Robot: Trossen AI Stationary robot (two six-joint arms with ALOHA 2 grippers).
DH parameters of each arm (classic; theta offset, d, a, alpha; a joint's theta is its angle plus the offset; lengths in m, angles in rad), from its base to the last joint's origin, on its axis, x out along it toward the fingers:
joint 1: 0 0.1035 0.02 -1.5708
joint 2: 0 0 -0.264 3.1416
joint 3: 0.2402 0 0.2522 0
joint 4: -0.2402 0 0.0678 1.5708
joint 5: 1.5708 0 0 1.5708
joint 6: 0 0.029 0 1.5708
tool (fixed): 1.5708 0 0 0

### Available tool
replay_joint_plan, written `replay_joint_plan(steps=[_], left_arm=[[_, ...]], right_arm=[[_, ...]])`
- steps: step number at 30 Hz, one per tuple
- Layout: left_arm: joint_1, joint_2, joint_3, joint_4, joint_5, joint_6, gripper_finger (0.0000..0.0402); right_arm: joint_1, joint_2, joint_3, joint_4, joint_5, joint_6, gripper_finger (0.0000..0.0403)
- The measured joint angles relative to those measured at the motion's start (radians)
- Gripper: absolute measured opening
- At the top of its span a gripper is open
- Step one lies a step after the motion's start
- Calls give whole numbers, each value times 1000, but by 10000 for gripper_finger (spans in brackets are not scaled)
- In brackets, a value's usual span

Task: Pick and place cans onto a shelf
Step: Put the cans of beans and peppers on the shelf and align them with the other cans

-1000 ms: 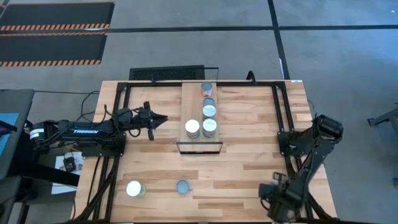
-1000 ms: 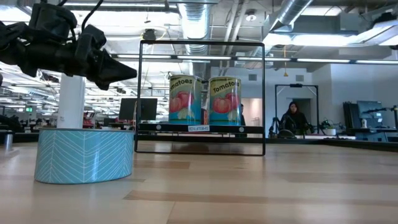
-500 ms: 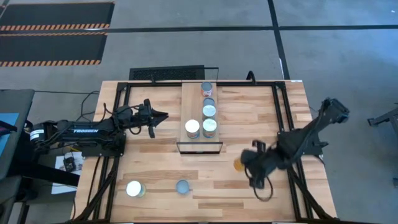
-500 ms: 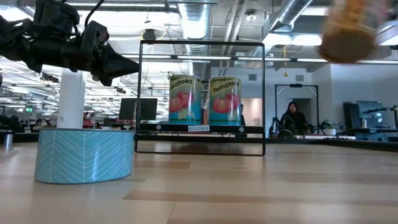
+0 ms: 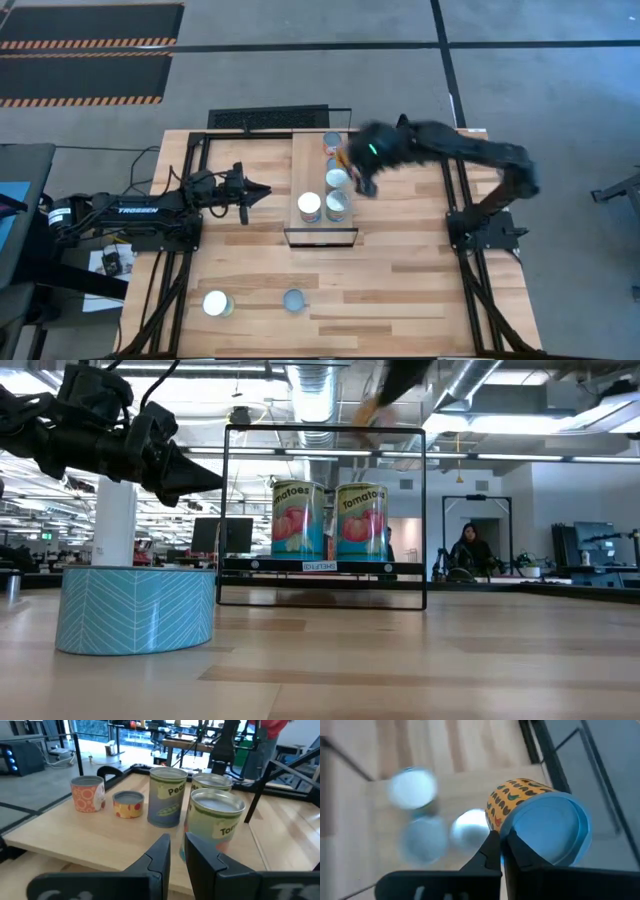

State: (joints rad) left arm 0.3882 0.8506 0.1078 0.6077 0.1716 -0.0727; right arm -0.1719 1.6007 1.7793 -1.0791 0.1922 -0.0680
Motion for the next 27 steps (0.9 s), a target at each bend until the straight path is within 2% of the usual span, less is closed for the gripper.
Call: replay_joint_plan(steps=[6, 10, 14, 19, 27], left_arm=[[0, 1, 0, -30, -12, 26, 45], [0, 1, 0, -40, -13, 37, 45], [0, 1, 0, -51, -13, 36, 45], [0, 1, 0, -59, -15, 37, 45], [0, 1, 0, -60, -15, 34, 45]], right_arm=[[-180, 320, 276, -16, -143, -320, 9], [-226, 498, 456, -52, -149, -438, 9], [-238, 636, 578, -69, -145, -524, 9], [-238, 693, 558, -26, -139, -611, 9], [-251, 764, 557, 5, -140, -618, 11]])
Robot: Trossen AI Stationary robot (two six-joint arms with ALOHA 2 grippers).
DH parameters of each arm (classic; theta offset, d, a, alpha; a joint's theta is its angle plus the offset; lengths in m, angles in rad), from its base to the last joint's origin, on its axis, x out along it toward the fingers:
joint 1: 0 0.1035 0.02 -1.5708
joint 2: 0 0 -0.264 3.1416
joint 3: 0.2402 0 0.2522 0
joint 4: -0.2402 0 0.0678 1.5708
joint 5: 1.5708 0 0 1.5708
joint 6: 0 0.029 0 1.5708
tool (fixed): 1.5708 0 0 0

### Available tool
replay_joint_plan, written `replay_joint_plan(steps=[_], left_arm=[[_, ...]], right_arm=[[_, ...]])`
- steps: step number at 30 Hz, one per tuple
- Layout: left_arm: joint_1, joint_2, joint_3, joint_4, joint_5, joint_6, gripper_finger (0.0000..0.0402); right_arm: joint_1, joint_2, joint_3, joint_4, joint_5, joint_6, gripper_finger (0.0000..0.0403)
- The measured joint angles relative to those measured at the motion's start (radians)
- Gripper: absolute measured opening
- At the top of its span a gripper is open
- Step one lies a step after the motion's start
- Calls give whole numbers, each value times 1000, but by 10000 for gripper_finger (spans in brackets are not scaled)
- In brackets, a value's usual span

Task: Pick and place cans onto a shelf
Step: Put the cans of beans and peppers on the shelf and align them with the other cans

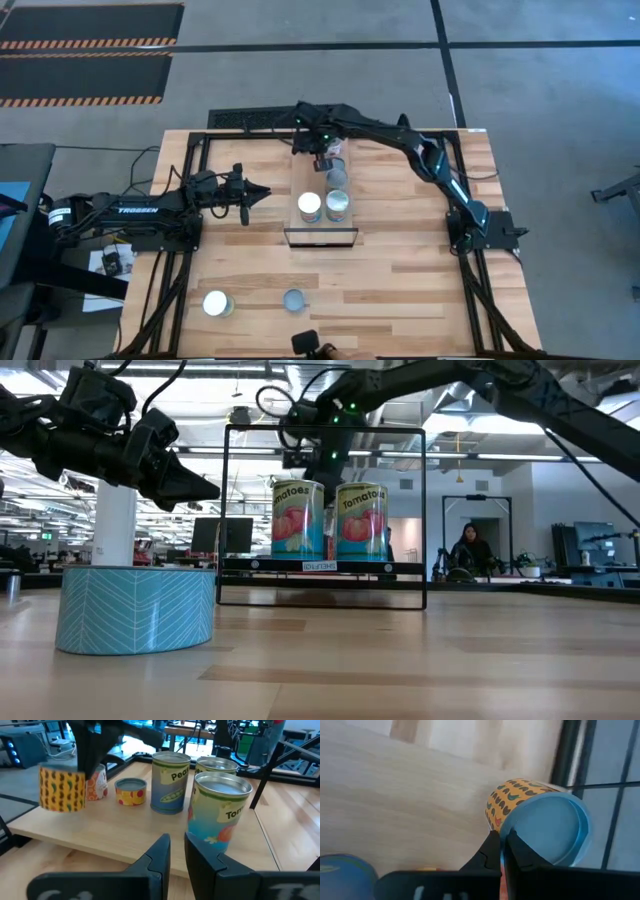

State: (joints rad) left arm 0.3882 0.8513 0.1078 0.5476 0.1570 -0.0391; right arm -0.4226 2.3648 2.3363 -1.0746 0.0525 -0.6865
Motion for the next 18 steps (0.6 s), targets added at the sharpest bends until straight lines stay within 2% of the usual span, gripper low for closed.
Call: replay_joint_plan(steps=[10, 18], left_arm=[[0, 0, 0, -1, 0, -6, 45], [0, 0, 0, -8, 0, -10, 45]], right_arm=[[5, 14, 0, -4, -32, -2, 13], [14, 14, 0, -20, -37, 5, 35]])
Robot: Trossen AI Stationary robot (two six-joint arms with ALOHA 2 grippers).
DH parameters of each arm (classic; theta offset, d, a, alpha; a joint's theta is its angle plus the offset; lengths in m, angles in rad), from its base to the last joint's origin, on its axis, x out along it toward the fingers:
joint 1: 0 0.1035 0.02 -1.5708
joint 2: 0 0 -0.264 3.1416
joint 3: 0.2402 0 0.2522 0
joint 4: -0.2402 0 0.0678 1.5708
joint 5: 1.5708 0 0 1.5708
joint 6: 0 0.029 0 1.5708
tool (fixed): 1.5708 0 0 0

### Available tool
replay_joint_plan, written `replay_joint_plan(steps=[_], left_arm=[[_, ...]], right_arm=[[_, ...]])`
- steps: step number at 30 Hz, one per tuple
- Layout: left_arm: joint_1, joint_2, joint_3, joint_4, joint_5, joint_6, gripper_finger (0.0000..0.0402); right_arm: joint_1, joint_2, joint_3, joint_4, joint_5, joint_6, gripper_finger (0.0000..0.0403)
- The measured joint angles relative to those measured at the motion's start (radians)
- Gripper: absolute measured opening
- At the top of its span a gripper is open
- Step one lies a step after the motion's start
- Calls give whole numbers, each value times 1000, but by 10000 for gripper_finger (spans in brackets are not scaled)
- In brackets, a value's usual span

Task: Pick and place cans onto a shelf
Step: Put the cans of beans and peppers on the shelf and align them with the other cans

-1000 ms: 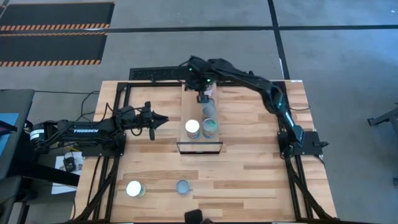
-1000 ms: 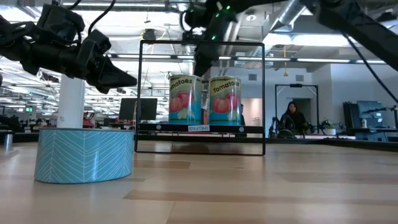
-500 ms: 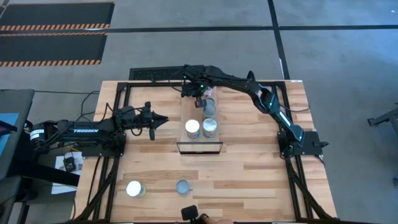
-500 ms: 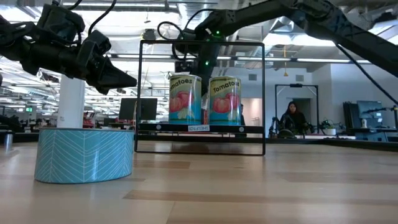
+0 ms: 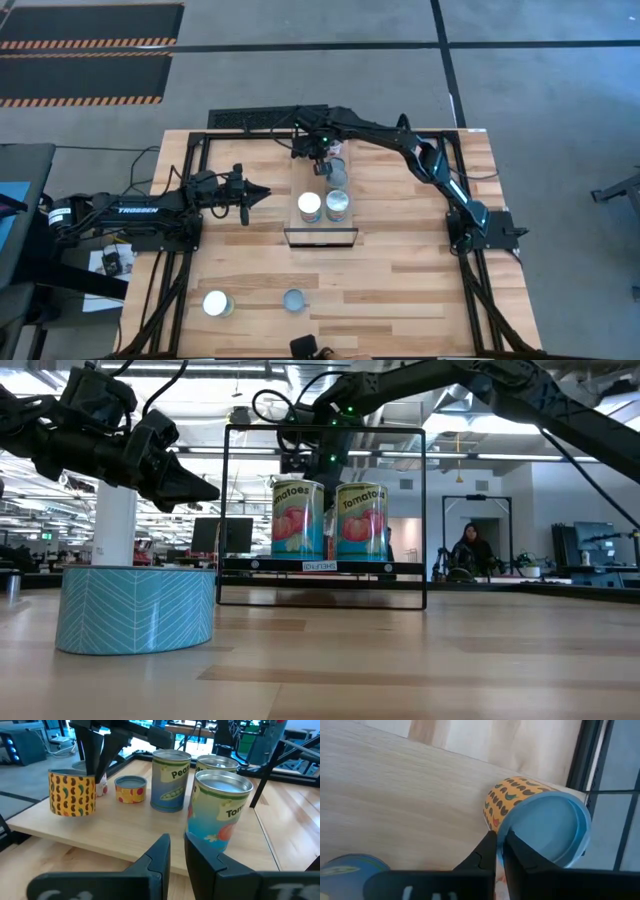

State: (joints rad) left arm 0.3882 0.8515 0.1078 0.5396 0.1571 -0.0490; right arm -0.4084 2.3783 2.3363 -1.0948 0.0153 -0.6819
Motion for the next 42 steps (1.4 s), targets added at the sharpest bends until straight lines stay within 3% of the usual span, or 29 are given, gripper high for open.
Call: replay_joint_plan(steps=[26, 42], left_arm=[[-1, 0, 0, -8, 1, 0, 45], [-1, 0, 0, -9, 4, 0, 45]], right_arm=[[-10, 35, -2, 37, 15, 9, 44], [-11, 35, -2, 34, 13, 26, 132]])
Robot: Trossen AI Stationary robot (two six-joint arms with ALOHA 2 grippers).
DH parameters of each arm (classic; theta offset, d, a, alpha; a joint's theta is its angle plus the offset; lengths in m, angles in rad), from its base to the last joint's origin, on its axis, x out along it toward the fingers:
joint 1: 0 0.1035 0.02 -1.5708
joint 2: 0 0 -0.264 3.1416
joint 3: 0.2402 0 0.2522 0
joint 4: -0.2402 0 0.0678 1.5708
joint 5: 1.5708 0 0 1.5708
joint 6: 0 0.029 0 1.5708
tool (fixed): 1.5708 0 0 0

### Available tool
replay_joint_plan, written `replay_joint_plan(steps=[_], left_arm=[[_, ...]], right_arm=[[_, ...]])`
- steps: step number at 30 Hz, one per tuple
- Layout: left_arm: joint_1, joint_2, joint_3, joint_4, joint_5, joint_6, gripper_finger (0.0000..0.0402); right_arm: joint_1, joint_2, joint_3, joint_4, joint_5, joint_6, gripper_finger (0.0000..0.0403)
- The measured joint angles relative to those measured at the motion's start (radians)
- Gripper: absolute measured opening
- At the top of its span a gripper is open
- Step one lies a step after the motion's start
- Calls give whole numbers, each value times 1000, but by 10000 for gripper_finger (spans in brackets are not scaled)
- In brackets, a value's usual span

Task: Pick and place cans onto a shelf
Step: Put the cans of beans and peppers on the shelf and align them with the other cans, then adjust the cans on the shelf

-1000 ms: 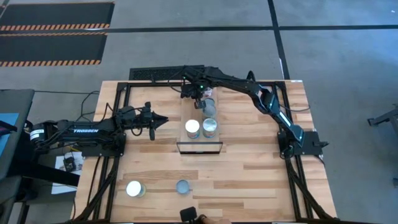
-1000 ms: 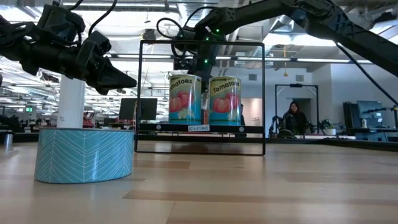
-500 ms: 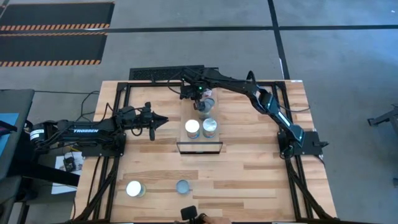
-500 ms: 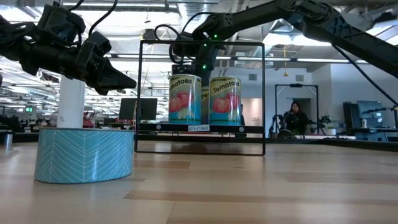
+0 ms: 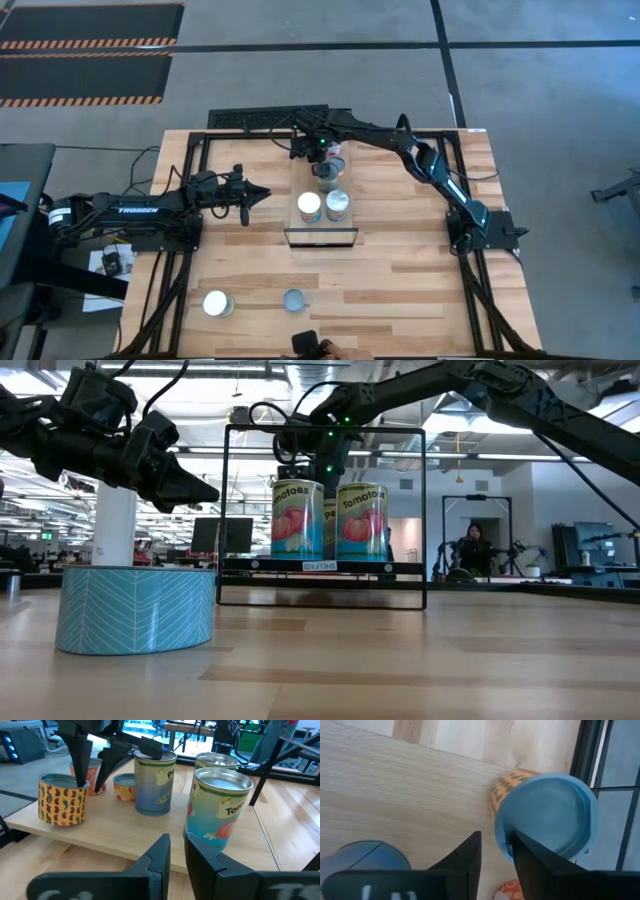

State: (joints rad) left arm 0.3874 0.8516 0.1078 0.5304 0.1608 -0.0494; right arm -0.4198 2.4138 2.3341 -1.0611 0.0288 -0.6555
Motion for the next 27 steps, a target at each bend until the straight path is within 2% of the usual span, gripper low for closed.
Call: replay_joint_plan(steps=[11, 19, 23, 25, 27], left_arm=[[0, 0, 0, 0, 0, 0, 45], [0, 0, 0, 5, -30, -16, 45], [1, 6, 1, 24, -91, 1, 33], [7, 17, 8, 18, -93, 21, 14], [23, 42, 25, 31, -85, 25, 4]], right_arm=[[2, 1, 22, 11, 5, 20, 164], [17, -52, 21, -25, 47, 0, 177], [45, -142, 22, -74, 106, -20, 139], [48, -202, 10, -108, 48, -2, 99], [35, -257, -23, -117, -84, 43, 49]])
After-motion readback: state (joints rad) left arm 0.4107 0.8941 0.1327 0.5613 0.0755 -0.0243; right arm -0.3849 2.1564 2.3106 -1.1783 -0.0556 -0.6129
